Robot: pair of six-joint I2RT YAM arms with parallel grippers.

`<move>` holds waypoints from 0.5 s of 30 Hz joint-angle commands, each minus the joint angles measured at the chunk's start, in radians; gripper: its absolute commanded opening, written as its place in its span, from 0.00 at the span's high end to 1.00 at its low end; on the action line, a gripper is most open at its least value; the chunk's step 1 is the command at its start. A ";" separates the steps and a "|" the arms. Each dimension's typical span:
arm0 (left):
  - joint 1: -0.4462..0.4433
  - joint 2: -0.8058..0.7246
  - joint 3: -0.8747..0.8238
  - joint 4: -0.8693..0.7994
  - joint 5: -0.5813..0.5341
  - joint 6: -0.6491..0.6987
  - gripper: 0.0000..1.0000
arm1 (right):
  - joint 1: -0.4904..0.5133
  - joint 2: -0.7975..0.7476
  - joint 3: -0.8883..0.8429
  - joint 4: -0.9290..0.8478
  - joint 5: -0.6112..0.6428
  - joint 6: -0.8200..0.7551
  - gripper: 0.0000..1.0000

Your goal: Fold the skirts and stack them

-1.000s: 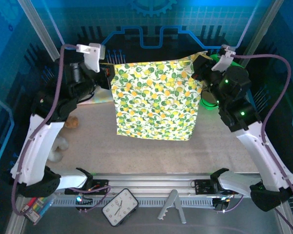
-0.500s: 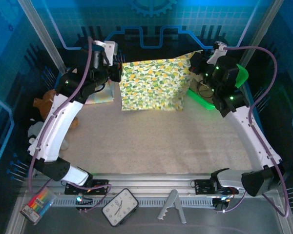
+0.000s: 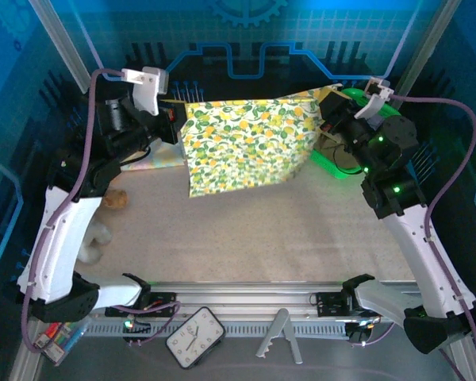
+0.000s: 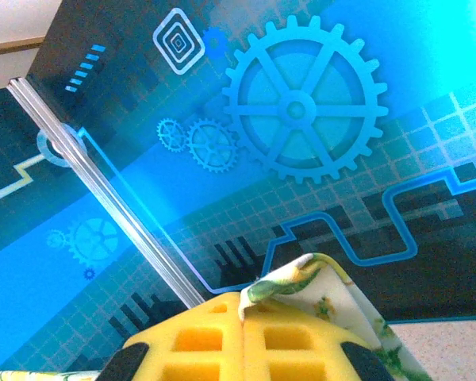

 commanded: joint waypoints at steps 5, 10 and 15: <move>0.051 0.097 0.050 0.021 -0.055 -0.008 1.00 | -0.004 0.091 0.086 0.075 0.053 -0.035 1.00; 0.095 0.240 0.145 0.034 -0.055 0.013 1.00 | -0.005 0.243 0.189 0.095 0.023 -0.041 1.00; 0.149 0.408 0.311 0.019 -0.048 0.034 1.00 | -0.007 0.444 0.387 0.110 -0.024 -0.043 1.00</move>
